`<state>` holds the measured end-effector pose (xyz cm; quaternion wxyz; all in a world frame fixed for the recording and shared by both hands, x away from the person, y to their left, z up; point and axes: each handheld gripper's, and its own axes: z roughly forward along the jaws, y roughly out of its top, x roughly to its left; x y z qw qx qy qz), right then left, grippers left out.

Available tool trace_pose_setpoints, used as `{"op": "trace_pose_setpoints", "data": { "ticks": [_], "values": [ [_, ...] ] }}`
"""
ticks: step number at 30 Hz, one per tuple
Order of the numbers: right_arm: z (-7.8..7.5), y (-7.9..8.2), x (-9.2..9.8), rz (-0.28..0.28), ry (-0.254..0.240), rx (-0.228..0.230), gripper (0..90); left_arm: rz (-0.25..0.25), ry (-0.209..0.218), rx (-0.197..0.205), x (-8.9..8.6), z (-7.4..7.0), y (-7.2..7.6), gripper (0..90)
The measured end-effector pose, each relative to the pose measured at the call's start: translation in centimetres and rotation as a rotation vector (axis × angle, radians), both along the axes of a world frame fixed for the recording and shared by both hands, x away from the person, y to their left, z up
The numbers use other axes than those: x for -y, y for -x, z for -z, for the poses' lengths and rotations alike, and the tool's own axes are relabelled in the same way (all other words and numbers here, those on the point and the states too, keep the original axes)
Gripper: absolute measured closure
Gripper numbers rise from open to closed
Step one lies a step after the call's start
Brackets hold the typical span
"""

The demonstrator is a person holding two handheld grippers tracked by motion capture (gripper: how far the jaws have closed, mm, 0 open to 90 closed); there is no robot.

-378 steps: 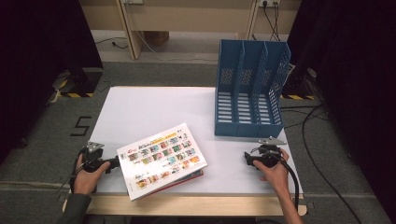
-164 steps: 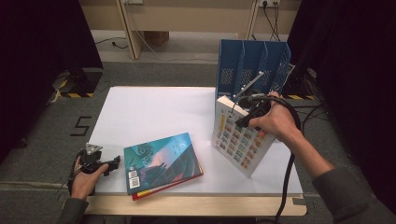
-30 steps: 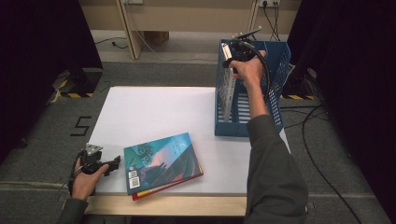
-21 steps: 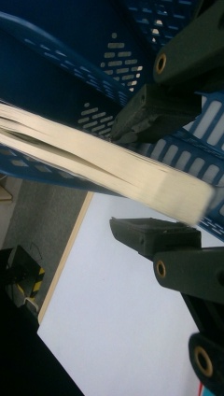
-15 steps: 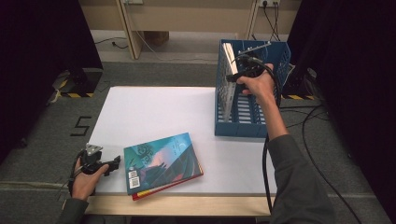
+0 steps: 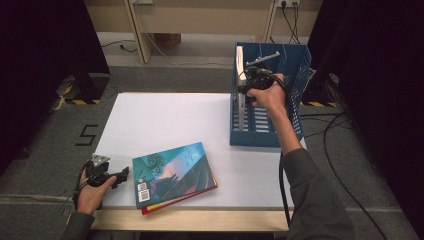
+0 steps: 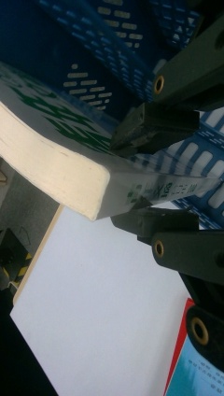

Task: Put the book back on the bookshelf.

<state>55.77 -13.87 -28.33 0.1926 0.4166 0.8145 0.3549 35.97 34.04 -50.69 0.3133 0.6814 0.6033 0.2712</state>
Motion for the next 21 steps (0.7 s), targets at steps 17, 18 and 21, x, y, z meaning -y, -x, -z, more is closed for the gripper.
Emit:
{"op": "trace_pose_setpoints", "data": {
  "ticks": [17,18,21],
  "values": [
    [0.1,-0.9,-1.8,0.067,-0.087,-0.019,57.4,0.001,0.000,-0.001,0.0,0.0,0.0,11.8],
    [0.1,-0.9,-1.9,0.064,-0.085,-0.015,56.7,0.000,0.000,-0.001,0.0,0.0,0.0,11.8],
    [0.1,-0.9,-1.8,0.064,-0.074,-0.024,52.2,0.000,-0.001,0.000,0.0,0.0,0.0,11.8]
  ]
}}
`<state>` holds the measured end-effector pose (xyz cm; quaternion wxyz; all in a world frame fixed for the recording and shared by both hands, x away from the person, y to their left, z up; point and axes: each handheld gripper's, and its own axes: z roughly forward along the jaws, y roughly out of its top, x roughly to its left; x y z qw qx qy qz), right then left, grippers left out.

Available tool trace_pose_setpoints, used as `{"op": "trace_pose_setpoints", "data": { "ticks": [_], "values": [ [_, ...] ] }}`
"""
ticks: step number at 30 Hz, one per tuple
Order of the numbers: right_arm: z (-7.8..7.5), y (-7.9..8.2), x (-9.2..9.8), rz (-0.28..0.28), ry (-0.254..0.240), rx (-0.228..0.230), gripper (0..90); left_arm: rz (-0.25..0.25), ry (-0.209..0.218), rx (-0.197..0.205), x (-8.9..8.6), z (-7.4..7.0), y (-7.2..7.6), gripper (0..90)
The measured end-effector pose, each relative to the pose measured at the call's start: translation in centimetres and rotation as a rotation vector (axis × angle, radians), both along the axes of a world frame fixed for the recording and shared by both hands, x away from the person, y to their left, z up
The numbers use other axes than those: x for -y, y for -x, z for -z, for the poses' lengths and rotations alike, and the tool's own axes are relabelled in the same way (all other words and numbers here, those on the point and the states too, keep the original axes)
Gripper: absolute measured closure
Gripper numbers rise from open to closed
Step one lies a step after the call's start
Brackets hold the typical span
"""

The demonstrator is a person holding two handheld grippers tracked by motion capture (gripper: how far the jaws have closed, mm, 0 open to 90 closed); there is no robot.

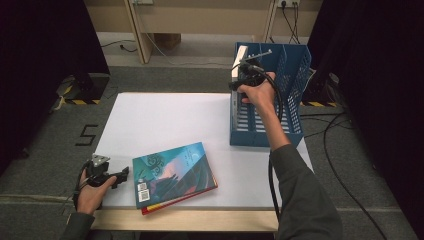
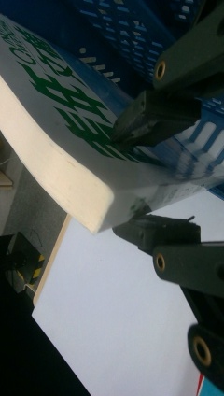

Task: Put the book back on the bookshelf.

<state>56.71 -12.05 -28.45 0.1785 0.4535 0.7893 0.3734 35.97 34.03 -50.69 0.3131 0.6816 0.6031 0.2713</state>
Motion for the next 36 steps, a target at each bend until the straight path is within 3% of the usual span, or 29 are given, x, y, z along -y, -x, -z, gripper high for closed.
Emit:
{"op": "trace_pose_setpoints", "data": {
  "ticks": [15,23,36],
  "values": [
    [0.3,0.8,1.9,0.024,-0.034,-0.013,38.0,0.000,0.000,0.000,0.0,0.0,0.0,11.8],
    [-0.2,2.0,2.9,0.027,-0.032,0.014,35.7,0.000,0.001,0.001,0.0,0.0,0.0,11.8],
    [0.8,5.3,4.4,-0.009,-0.049,0.046,34.0,0.001,0.004,0.003,0.0,0.0,0.0,11.7]
  ]
}}
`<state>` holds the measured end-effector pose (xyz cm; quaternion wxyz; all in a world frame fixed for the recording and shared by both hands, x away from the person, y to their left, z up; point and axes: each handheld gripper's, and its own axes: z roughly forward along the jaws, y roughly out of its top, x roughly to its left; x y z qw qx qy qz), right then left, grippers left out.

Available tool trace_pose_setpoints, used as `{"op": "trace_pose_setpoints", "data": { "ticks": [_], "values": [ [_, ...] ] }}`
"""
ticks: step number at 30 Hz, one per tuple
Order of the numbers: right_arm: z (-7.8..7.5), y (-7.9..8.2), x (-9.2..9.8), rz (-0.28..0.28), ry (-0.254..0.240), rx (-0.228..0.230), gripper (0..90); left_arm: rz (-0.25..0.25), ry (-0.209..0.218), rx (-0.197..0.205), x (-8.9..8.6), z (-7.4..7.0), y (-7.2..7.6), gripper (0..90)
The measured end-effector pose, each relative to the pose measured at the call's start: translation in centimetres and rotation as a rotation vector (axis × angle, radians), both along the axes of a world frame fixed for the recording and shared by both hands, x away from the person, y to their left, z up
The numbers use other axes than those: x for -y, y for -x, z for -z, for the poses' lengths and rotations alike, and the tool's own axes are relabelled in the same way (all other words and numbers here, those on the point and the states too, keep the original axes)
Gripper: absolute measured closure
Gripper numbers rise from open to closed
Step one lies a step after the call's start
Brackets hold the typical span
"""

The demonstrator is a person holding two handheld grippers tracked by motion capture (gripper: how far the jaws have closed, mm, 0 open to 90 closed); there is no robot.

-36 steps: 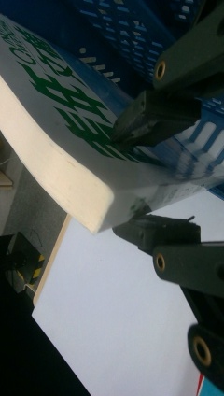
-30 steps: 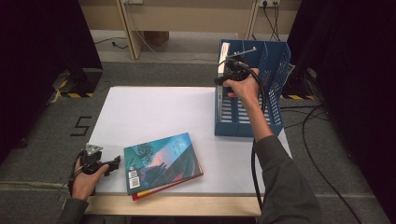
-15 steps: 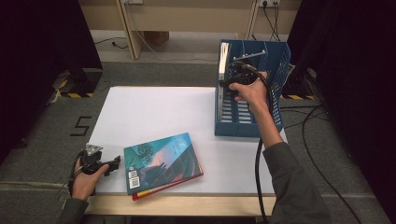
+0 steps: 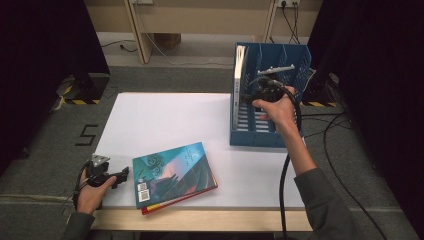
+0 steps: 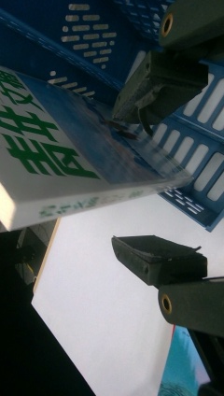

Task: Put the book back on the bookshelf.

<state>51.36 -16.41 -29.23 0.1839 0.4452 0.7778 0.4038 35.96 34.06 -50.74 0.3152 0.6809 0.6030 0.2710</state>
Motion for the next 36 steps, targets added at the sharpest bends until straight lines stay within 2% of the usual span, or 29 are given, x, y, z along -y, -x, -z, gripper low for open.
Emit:
{"op": "trace_pose_setpoints", "data": {
  "ticks": [6,18,20,24,28,31,33,36],
  "values": [
    [1.1,1.3,0.2,-0.020,-0.016,0.001,33.8,0.001,0.002,0.001,0.0,0.0,0.0,11.7],
    [1.9,2.9,0.6,-0.052,-0.058,0.008,32.4,0.000,0.002,0.003,0.0,0.0,0.0,11.7],
    [2.2,3.2,0.5,-0.058,-0.087,0.006,31.6,0.001,0.001,0.003,0.0,0.0,0.0,11.7],
    [2.8,3.7,0.1,-0.083,-0.109,0.007,31.1,0.001,0.001,0.003,0.0,0.0,0.0,11.7],
    [3.4,4.1,-0.2,-0.094,-0.100,-0.002,30.7,0.002,0.001,0.002,0.0,0.0,0.0,11.7],
    [3.9,4.5,-0.2,-0.096,-0.120,-0.009,29.6,0.002,0.001,0.002,0.0,0.0,0.0,11.7],
    [4.0,4.9,-0.2,-0.104,-0.103,-0.003,29.0,0.001,0.000,0.003,0.0,0.0,0.0,11.7],
    [4.4,5.5,-0.2,-0.115,-0.110,0.001,28.4,0.001,0.000,0.003,0.0,0.0,0.0,11.7]
  ]
}}
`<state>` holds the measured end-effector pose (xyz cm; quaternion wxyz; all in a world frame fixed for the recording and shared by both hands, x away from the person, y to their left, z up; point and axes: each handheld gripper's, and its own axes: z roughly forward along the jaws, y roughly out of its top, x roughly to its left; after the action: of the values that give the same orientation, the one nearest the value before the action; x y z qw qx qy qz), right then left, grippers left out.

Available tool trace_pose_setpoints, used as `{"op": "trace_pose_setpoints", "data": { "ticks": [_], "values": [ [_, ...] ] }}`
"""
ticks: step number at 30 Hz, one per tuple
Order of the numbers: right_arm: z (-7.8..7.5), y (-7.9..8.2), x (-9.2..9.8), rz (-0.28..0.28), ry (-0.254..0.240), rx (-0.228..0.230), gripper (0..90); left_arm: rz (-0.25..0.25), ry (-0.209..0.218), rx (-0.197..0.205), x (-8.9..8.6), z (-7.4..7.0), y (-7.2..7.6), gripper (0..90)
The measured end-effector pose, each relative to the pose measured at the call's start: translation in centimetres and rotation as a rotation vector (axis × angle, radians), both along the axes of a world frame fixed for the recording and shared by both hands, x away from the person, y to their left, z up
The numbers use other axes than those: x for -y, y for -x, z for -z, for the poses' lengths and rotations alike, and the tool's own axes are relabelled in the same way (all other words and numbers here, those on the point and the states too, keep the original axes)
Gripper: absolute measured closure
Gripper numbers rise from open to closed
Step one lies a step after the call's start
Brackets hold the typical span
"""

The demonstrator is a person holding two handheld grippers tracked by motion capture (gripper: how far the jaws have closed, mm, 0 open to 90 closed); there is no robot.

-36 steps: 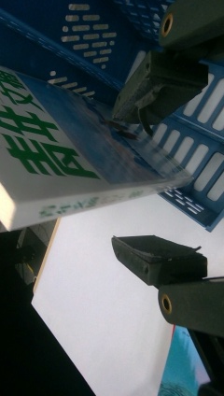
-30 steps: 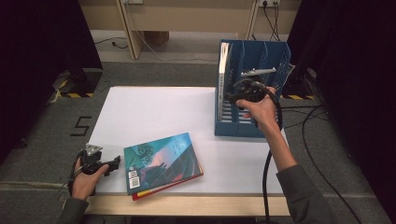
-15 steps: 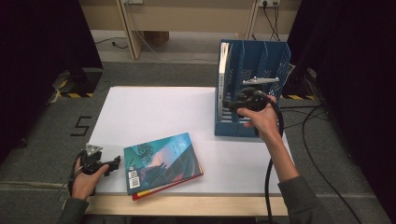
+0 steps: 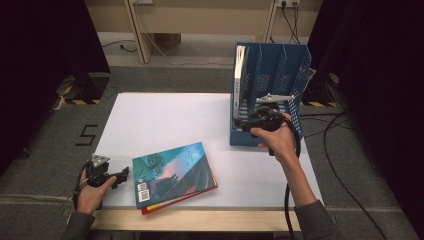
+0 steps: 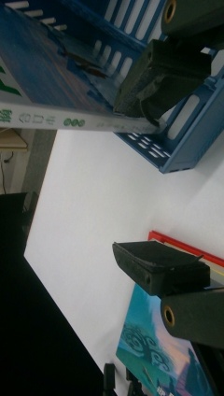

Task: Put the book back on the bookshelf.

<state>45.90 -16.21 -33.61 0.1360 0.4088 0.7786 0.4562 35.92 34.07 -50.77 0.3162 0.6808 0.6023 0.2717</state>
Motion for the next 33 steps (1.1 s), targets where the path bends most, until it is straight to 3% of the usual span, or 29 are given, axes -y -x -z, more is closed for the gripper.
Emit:
{"op": "trace_pose_setpoints", "data": {
  "ticks": [6,13,33],
  "values": [
    [1.0,1.0,0.1,-0.034,-0.035,-0.012,26.9,0.000,0.001,0.000,0.0,0.0,0.0,11.7],
    [2.2,1.9,0.2,-0.055,-0.043,-0.032,26.0,0.001,-0.001,-0.001,0.0,0.0,0.0,11.7],
    [4.4,2.4,-0.2,-0.060,0.012,-0.054,26.0,0.002,0.001,0.000,0.0,0.0,0.0,11.8]
  ]
}}
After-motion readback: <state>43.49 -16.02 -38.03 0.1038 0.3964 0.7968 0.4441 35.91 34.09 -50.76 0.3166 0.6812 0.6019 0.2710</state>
